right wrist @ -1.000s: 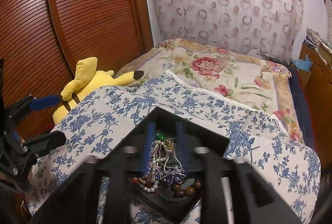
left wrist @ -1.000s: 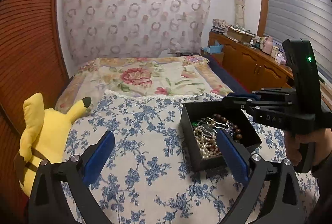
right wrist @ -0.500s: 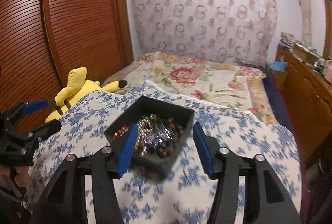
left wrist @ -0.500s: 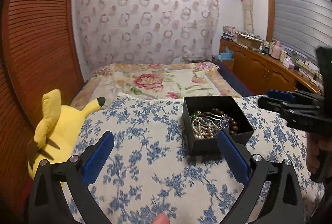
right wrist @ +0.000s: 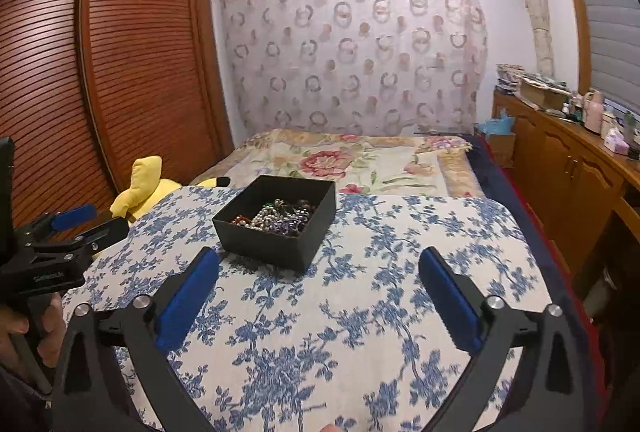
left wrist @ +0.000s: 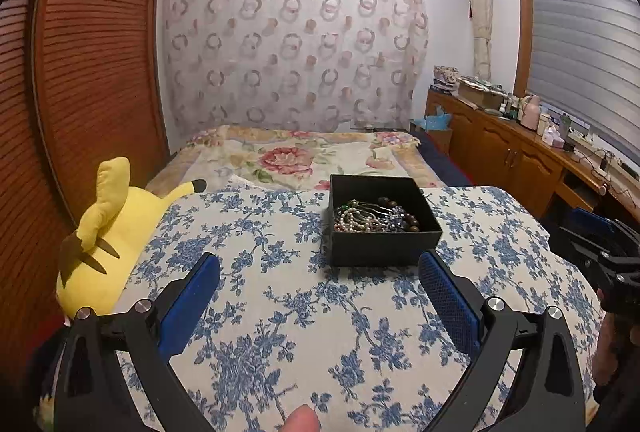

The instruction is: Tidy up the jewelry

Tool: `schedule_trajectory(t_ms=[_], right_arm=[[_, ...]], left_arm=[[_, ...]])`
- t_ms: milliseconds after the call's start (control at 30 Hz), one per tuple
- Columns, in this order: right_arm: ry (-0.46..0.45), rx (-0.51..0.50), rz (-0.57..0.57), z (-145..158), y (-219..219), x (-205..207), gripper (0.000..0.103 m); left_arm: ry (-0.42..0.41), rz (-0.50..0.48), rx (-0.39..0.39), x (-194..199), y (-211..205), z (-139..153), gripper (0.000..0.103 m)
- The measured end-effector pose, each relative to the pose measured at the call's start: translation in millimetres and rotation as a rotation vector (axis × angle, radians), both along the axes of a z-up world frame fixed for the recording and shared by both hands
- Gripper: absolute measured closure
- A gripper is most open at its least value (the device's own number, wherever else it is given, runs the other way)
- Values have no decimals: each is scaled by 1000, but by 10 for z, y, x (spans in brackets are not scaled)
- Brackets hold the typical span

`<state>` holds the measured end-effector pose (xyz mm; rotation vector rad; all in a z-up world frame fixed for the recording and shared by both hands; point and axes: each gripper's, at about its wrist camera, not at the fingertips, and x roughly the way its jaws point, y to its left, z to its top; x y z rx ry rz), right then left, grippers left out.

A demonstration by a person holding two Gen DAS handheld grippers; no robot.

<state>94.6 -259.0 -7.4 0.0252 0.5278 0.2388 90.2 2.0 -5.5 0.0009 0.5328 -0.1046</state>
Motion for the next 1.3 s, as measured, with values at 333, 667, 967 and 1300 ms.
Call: schedule_trajectory(t_ms=[333,667,967,1300], right_arm=[[-19,27,-91,3,-96,-288,2],[-44,11,-95,48,-53,-361,2],[-28,16,-88,-31,-9,-360,2],[-26,15,-85,-43,3,-360,2]], left_arm=[[-25,-8,31,-288,-102,61,7],[-26,-25,21,-335,-125,52,7],[-21,-25,13,-340,-121,44,7],[-21,-25,14,-345,-121,38,7]])
